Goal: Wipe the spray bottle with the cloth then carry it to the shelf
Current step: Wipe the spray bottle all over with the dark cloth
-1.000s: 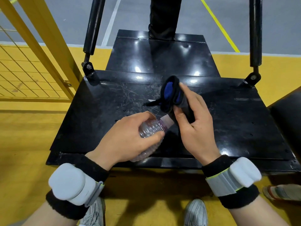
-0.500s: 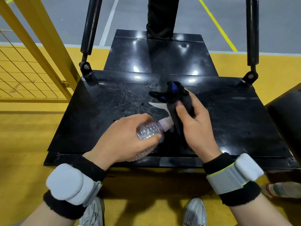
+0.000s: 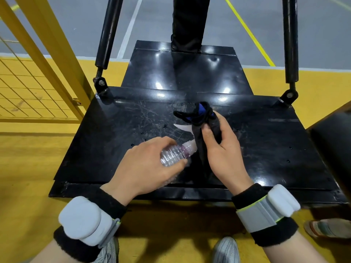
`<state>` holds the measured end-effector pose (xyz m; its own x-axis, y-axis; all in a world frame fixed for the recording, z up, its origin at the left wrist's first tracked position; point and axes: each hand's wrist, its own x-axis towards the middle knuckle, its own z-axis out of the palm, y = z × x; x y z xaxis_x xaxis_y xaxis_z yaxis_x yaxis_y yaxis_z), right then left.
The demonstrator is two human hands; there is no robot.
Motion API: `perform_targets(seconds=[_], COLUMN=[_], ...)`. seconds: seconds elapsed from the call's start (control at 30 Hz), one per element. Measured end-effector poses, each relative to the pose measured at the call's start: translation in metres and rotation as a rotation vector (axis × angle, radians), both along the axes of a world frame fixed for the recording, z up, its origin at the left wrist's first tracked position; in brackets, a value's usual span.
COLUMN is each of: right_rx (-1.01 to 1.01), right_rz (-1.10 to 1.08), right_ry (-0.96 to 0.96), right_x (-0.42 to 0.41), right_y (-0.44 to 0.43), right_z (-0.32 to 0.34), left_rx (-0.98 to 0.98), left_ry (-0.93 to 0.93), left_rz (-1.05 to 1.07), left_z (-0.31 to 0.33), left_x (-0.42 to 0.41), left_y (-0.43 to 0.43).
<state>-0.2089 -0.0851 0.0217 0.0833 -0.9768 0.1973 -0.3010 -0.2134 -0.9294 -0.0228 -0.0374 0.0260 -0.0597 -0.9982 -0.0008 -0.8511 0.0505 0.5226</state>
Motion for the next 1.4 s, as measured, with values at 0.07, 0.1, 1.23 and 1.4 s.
perform_targets(seconds=[0.07, 0.1, 1.23, 1.4], right_rx=[0.005, 0.001, 0.445, 0.426], right_rz=[-0.002, -0.005, -0.009, 0.000], right_ry=[0.002, 0.005, -0.275, -0.301], right_x=[0.000, 0.000, 0.007, 0.013], right_y=[0.000, -0.001, 0.000, 0.003], right_z=[-0.002, -0.003, -0.002, -0.003], left_rx=[0.000, 0.000, 0.072, 0.121], left_ry=[-0.010, -0.008, 0.460, 0.623], left_rz=[0.013, 0.019, 0.265, 0.274], left_z=[-0.001, -0.001, -0.008, -0.015], left_x=[-0.001, -0.001, -0.001, -0.003], left_y=[0.000, 0.000, -0.006, -0.008])
